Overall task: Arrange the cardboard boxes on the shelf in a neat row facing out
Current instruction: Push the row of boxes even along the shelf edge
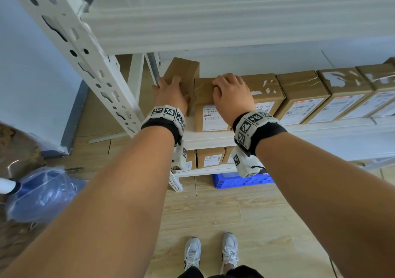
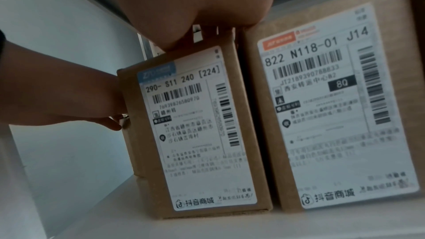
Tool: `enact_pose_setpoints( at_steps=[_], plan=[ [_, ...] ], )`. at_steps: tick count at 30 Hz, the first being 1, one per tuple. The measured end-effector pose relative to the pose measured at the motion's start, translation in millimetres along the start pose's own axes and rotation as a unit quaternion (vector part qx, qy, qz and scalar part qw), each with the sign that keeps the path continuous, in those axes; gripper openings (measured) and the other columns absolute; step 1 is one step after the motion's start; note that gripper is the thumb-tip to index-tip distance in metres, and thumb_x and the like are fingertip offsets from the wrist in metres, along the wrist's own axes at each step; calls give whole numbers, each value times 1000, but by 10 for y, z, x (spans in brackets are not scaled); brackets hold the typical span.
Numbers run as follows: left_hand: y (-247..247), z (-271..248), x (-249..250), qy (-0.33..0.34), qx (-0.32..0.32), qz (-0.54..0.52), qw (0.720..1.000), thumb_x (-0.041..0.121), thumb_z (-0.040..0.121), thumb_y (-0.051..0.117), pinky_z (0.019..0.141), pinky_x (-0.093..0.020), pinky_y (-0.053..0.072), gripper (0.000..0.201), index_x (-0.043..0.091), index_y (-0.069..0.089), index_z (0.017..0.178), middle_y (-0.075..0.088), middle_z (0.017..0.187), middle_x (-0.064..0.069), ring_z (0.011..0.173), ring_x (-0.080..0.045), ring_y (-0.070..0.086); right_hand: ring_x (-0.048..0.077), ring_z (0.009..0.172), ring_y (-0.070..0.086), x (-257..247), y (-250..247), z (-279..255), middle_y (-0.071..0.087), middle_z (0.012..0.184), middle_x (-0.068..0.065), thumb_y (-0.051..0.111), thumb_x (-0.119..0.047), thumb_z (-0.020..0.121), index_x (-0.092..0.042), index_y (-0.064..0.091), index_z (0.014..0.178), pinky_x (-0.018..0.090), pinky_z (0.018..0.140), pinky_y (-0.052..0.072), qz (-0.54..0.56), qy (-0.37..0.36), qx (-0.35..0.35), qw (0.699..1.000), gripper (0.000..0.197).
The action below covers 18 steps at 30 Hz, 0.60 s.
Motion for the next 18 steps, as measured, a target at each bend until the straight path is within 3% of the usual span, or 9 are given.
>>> enact_pose_setpoints(
  at_steps=[5,9,12,14,18],
  plan=[
    [-46,-221,-97,-56,-25,42,997,49,85,62,104,-49,39,69,19,36,142,28,147,-26,137,-45,25,24,116,49,4,1,23,56,123,5,37,-23,98,-13,57,118,38,95,44,2,8,-47,999,29],
    [-40,-434,-192,-99,-56,104,988,55,87,54,109,-47,33,84,15,20,152,29,149,-31,139,-44,27,24,122,46,0,26,12,53,129,5,36,-25,98,-14,53,123,41,99,43,10,23,-92,995,32],
    [-91,-598,-157,-100,-40,124,986,53,88,51,99,-44,40,78,13,26,150,47,135,-26,124,-39,44,26,129,41,-22,-11,-21,49,136,6,39,-21,96,-14,50,129,43,105,40,15,27,-99,995,35],
    [-151,-746,-120,-104,-28,121,987,50,89,52,95,-42,42,71,13,32,146,49,131,-23,119,-37,45,26,133,38,-60,-51,-66,46,140,6,41,-16,95,-14,47,134,44,108,37,19,21,-101,994,39],
    [-277,-1006,-29,-100,2,166,981,49,89,52,106,-43,34,66,12,39,142,47,134,-23,125,-39,41,26,136,34,-165,-117,-165,42,143,5,43,-7,90,-16,45,137,43,110,35,30,3,-109,994,48]
  ],
)
Point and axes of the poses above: each hand's wrist, its own z-axis towards the middle knuckle, its own y-axis out of the palm, x = y × z, the point moved 10 cm from there along z, towards the middle knuckle
